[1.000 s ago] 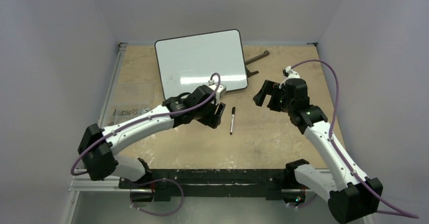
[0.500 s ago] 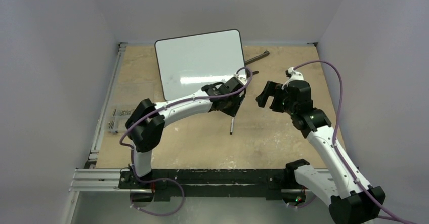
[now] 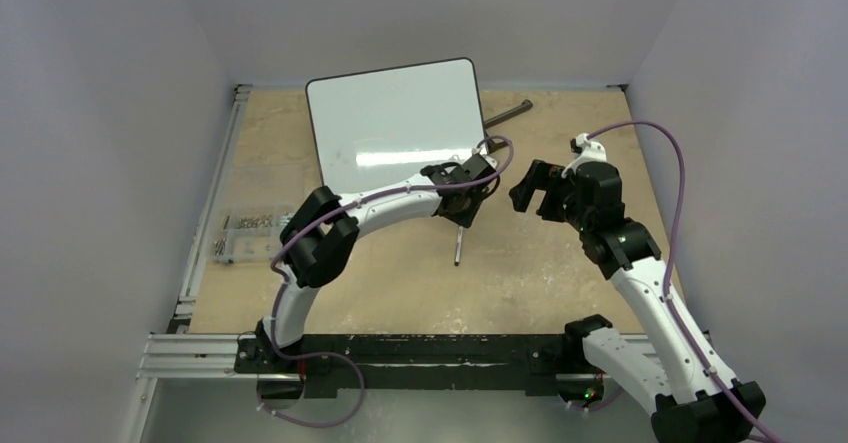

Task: Write a sentence on the whiteboard
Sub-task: Pick up the whiteboard marker from the center of the board.

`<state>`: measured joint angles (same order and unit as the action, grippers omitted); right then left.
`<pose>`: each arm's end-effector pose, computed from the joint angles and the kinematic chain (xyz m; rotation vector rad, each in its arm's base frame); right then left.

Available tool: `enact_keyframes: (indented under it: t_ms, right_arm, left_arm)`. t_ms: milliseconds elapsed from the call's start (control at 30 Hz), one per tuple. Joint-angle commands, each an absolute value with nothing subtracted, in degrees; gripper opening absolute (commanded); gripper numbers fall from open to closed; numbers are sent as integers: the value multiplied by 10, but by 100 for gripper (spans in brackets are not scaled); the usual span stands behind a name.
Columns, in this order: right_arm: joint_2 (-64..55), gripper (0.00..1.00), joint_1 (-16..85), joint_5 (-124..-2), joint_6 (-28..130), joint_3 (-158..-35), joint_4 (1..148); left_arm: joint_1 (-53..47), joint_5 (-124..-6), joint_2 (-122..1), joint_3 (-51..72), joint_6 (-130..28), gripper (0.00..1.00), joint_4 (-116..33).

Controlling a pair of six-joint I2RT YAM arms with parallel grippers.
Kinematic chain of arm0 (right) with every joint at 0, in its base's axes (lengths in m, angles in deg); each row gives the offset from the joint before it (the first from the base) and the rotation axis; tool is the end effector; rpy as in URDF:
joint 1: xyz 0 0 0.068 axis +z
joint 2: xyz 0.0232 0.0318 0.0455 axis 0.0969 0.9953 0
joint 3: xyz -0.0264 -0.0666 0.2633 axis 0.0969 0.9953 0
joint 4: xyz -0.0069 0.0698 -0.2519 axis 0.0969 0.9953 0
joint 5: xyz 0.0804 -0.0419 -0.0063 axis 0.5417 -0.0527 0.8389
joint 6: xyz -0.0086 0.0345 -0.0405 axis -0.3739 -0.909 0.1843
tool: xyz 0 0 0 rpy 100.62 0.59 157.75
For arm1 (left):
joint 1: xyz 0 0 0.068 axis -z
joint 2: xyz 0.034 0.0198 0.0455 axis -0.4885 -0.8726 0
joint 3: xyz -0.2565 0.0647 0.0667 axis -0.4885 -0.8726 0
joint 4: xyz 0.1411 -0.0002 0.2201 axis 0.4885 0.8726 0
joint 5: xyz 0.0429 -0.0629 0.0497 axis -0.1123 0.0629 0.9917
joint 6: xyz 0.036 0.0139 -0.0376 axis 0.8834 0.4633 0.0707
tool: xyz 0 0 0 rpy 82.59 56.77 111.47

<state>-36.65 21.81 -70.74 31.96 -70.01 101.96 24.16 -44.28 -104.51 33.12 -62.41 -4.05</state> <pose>0.1813 0.0524 0.3202 0.1844 2.0861 0.4424 0.2749 -0.3576 0.2034 0.6018 2.5217 -0.2100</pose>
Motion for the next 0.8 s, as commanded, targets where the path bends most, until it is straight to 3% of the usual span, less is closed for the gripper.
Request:
enact_keyframes:
  t_ms: [0, 500, 633, 767]
  right_arm:
    - [-374, 99, 221, -713, 326, -707, 993]
    - [-367, 99, 221, -711, 326, -705, 995]
    - [-365, 99, 221, -711, 327, -705, 995]
    - [-365, 99, 221, -709, 326, -703, 992]
  left_arm:
    - [245, -424, -1060, 368, -625, 33, -45]
    - [244, -415, -1146, 398, -663, 33, -37]
    - [244, -414, -1139, 382, -669, 26, -52]
    - [244, -417, -1139, 382, -669, 1, -48]
